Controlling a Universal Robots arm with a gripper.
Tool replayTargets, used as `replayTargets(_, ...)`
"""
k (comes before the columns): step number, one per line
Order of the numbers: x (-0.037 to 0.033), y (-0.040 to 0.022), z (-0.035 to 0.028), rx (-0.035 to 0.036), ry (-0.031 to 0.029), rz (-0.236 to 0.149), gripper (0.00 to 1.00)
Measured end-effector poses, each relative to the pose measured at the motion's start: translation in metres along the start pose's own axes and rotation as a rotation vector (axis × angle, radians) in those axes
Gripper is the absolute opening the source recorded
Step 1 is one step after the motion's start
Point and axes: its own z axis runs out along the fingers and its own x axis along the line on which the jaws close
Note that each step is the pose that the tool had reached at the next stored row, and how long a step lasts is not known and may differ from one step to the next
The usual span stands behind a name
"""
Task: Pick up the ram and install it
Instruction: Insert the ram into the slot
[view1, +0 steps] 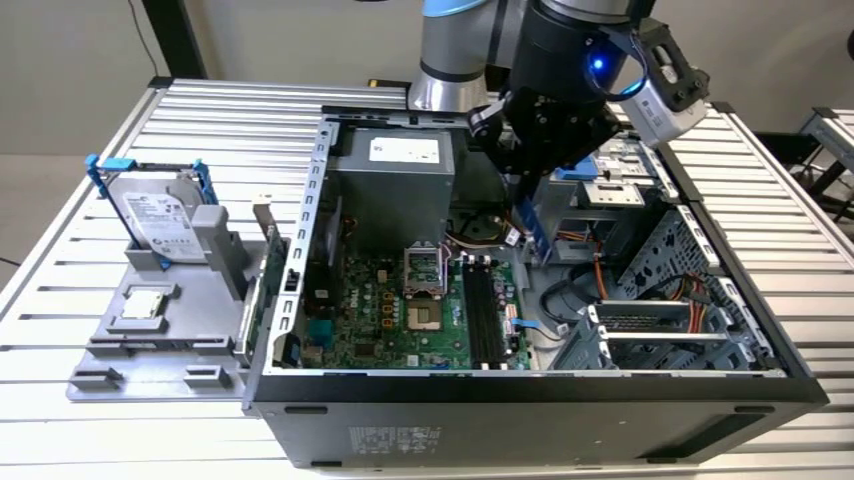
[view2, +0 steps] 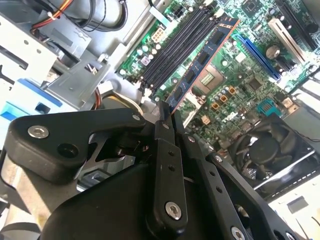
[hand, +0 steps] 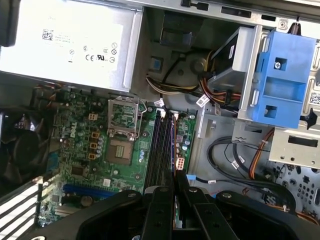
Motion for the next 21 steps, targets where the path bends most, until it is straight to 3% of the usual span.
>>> replayTargets(21, -0.0001, -0.0005, 0.0215, 0.0004, -0.0031, 0.0, 0.0)
